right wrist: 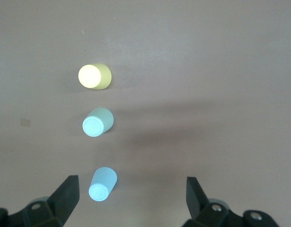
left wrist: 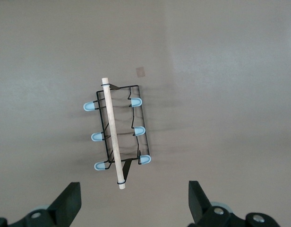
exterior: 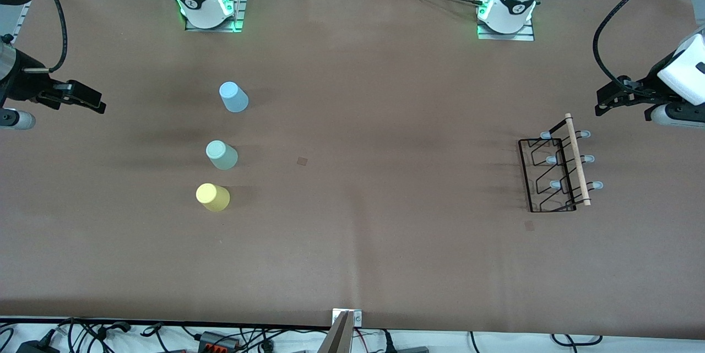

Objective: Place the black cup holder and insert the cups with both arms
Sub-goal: 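Reach the right gripper to the green cup while the left gripper reaches the holder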

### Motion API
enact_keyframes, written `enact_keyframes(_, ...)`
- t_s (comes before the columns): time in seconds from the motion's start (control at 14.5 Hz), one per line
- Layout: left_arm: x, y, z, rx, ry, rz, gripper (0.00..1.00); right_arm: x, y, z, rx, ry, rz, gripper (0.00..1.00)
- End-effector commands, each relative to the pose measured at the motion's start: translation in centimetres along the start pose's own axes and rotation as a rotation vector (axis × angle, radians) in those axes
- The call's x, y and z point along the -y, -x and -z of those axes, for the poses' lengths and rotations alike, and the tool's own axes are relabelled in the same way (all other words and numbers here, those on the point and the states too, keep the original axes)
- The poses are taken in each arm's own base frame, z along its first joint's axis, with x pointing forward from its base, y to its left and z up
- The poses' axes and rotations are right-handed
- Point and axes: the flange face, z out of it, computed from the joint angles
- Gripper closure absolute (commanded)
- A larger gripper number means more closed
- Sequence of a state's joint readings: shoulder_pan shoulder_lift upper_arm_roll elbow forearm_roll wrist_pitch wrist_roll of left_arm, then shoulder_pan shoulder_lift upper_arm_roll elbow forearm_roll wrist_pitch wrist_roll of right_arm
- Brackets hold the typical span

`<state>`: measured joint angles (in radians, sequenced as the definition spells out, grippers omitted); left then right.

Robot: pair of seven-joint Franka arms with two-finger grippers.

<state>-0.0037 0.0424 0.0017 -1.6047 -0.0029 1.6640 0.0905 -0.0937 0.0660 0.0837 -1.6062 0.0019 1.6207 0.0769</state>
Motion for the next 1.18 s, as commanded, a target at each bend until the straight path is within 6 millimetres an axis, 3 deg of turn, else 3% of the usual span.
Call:
enact_keyframes(0.0, 0.1, 0.4, 0.8, 0.0, 0.019, -0.004, 0.0, 0.1, 0.8, 0.2, -0.009, -0.009, 0.006, 0.0)
enact_keyframes(0.41, 0.1, 0.4, 0.8, 0.0, 0.019, -0.004, 0.0, 0.4, 0.8, -1.5, 0.035, -0.005, 0.019, 0.0)
enact_keyframes(0.69, 0.1, 0.4, 0.9, 0.0, 0.017, 0.003, 0.0, 2.2, 1.7, -6.0, 0.088, -0.011, 0.04, 0.0)
enact_keyframes(0.83, 0.1, 0.5, 0.4, 0.021, 0.019, 0.003, 0.0, 3.9, 1.7, -10.7, 0.048, -0.012, 0.065, 0.0)
enact_keyframes(0.97, -0.1, 0.5, 0.0, 0.043, 0.021, -0.006, 0.0, 4.3, 2.4, -16.9, -0.01, -0.016, 0.044, 0.0)
enact_keyframes(1.11, -0.4, 0.5, -0.1, 0.046, 0.019, -0.005, 0.0, 6.0, 2.8, -20.7, -0.059, -0.025, 0.02, 0.0)
